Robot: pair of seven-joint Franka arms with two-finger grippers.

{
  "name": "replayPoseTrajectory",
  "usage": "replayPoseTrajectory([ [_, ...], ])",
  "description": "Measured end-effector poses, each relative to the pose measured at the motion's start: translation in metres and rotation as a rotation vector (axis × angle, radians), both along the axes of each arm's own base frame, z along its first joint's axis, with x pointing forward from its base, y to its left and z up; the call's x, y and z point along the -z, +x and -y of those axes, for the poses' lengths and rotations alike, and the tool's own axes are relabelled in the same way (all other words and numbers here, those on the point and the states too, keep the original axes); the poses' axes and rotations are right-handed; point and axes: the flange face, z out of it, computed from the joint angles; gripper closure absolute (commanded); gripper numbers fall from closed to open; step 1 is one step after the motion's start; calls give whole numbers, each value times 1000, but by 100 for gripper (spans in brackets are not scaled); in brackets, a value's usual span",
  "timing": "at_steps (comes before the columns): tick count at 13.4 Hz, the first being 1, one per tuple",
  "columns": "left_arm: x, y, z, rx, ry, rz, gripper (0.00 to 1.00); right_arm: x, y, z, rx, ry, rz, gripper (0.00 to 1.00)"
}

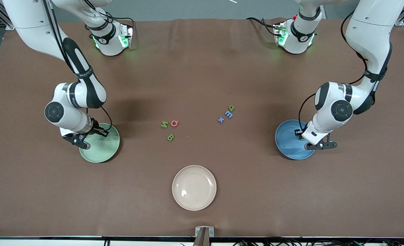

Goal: Sort upper and lower case letters into plates
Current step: 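Open both grippers over the plates and return them to the letters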

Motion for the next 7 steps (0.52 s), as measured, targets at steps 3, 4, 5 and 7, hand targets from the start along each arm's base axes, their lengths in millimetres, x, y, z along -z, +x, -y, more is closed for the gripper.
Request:
replayPoseTrajectory([
  [3, -1, 1, 0, 1, -1, 5, 2, 0, 0, 0, 0, 0, -3, 0],
  [4, -4, 3, 1, 2, -2, 13, 1, 0, 0, 0, 0, 0, -2, 0],
  [5, -11, 6, 4, 6, -3, 23, 1, -2, 2, 0, 0, 1, -4, 0],
  [7, -31, 10, 24, 35, -8, 26, 1, -15, 12, -2, -4, 5, -37, 0],
])
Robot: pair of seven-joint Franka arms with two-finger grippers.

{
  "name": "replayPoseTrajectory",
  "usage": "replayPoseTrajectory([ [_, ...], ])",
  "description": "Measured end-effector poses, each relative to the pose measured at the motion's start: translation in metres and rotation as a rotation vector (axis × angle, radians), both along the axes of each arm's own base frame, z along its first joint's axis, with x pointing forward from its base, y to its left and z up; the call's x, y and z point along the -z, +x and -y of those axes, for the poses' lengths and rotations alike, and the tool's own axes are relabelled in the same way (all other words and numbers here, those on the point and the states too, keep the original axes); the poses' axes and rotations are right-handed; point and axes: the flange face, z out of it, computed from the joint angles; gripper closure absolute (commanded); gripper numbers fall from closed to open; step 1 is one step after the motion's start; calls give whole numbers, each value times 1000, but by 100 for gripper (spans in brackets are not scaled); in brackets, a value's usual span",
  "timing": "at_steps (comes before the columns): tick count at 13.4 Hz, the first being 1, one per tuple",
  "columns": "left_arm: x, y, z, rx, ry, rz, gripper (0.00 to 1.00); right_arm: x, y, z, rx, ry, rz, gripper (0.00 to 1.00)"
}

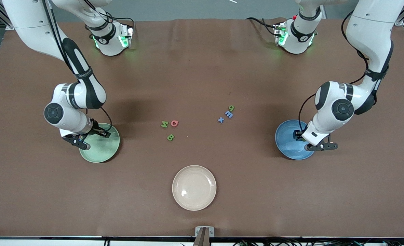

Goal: Sort upper and lower case letters into plates
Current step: 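Open both grippers over the plates and return them to the letters, then grasp the green N with the right gripper while the left gripper grasps the x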

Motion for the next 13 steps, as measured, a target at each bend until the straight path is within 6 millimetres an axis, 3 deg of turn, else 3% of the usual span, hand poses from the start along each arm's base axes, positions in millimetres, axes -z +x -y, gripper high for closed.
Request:
replayPoseTrajectory([
  [3, -37, -2, 67, 34, -17, -18, 1, -51, 32, -12, -12, 14, -69, 0],
  [5, -53, -10, 120, 44, -43, -9, 1, -71, 42, -39, 20, 42, -61, 0],
  [8, -57, -30, 201, 106, -69, 0, 0, -71, 37, -99, 75, 120, -58, 0],
  [11, -43, -53, 286, 193, -102, -11, 0, -62, 30, -157, 136, 110, -18, 0],
  [13, -33, -68, 329, 240, -114, -18, 0, -49, 19, -201, 188, 95, 3, 0],
])
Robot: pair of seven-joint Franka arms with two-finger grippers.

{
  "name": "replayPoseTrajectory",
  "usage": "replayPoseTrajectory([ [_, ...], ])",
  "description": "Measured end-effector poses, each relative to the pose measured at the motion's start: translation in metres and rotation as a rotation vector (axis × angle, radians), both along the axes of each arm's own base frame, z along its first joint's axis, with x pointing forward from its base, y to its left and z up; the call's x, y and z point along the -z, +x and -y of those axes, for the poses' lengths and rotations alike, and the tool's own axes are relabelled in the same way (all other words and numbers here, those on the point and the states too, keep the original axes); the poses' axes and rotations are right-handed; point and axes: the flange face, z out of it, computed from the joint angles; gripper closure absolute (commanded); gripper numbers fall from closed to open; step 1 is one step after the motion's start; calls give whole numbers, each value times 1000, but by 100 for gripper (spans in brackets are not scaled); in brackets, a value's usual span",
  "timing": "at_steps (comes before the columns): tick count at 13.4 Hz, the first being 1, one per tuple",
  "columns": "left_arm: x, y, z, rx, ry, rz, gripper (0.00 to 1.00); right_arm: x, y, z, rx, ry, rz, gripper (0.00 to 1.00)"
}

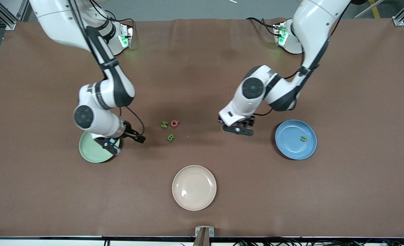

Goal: Sort upper and lower case letters into plates
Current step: 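Grasp the green N with the right gripper while the left gripper grasps the x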

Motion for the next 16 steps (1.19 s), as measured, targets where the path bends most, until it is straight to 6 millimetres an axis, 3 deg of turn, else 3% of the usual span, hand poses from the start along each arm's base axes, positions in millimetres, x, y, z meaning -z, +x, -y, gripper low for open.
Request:
replayPoseTrajectory([
  [2, 14, -11, 20, 23, 6, -14, 1, 16, -10, -28, 65, -19, 3, 0],
  [7, 54, -31, 33, 90, 55, -41, 2, 35, -29, -55, 333, -116, -36, 0],
  [13, 75, -35, 33, 128, 83, -42, 25, 56, -54, -84, 449, -152, -23, 6],
  [16, 78, -37, 34, 133, 85, -45, 28, 65, -61, -92, 458, -158, -22, 14],
])
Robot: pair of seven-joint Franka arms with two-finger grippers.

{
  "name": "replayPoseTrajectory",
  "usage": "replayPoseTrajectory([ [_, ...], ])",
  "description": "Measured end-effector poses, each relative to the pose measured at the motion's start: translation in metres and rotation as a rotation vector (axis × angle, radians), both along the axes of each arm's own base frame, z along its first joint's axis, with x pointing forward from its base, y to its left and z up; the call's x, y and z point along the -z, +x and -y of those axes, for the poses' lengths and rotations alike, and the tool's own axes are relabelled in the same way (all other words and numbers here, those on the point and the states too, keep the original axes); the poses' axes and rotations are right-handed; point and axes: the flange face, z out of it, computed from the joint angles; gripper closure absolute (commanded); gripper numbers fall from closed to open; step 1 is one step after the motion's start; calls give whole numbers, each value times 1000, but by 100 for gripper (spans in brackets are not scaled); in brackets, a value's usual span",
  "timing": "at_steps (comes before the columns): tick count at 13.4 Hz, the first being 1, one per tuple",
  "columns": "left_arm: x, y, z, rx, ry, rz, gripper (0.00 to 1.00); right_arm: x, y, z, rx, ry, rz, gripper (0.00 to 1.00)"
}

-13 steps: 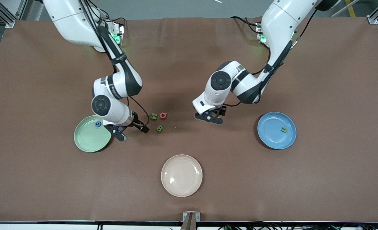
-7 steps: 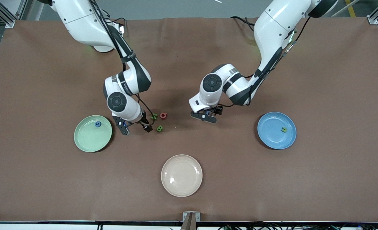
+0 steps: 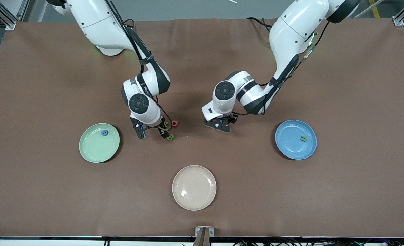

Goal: Sort upper and lower case letters into plates
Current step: 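Grasp the green N with the right gripper while the left gripper grasps the x, then move the N to the green plate while the left gripper moves the x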

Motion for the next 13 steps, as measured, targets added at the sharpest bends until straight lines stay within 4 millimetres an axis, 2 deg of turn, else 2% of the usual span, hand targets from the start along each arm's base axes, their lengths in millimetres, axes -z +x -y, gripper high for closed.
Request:
replayPoseTrajectory([
  [4, 0, -6, 6, 13, 0, 0, 37, 8, -7, -6, 16, -7, -1, 25],
  [6, 2, -7, 6, 14, 1, -3, 38, 8, -6, -6, 17, -4, 6, 35],
  [8, 4, -7, 6, 14, 3, -6, 44, 7, -5, -7, 15, -2, 11, 48],
  [10, 6, -7, 6, 14, 4, -8, 48, 6, -5, -8, 14, -1, 13, 56],
  [13, 5, -7, 6, 13, 4, -6, 60, 3, -5, -7, 11, -5, 9, 93],
])
